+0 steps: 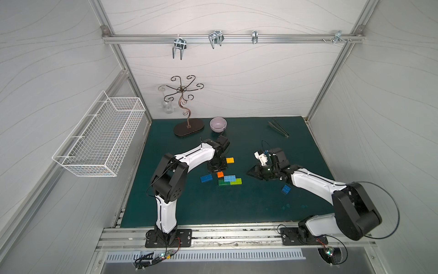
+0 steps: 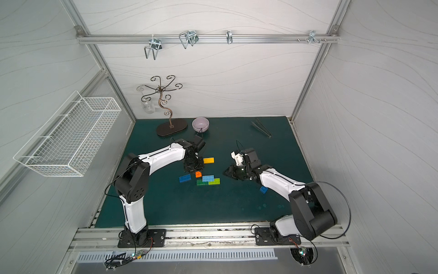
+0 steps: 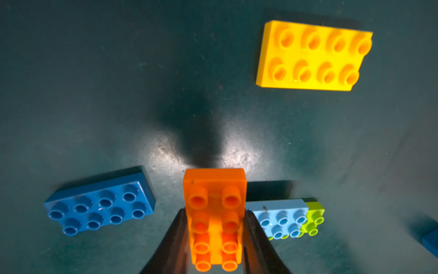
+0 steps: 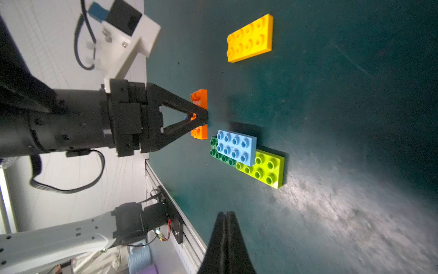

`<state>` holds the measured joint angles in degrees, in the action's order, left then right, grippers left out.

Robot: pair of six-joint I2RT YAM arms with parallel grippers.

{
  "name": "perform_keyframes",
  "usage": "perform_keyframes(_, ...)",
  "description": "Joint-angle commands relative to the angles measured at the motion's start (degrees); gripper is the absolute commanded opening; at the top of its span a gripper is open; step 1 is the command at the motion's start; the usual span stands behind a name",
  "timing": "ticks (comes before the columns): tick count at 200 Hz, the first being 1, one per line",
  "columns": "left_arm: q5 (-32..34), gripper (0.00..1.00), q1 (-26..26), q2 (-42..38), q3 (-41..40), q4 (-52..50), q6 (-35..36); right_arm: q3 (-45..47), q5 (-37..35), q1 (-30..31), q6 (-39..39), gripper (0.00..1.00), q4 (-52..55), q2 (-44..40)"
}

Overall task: Assemble a small pinwheel with lego
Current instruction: Assemble the lego brick with the lego brick.

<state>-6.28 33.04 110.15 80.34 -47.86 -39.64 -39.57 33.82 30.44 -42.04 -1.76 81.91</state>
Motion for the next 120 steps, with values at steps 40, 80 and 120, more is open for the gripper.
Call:
perform_keyframes(40, -1.98, 0.00, -0.08, 1.06, -2.24, 3.59, 2.96, -2.50, 0.54, 7.79, -12.18, 0.00, -22.47, 14.17)
perform_keyframes(80, -2.95, 0.00, 0.03, 1.34, -2.29, 4.09, 3.51, -1.68, 0.05, 10.19, -18.80, 0.00, -34.41, 21.23)
perform_keyframes(120, -3.53, 0.00, 0.13, 1.75, -2.92, 4.01, 3.69, -4.88, -0.71, 12.99, -19.57, 0.00, -34.24, 24.52)
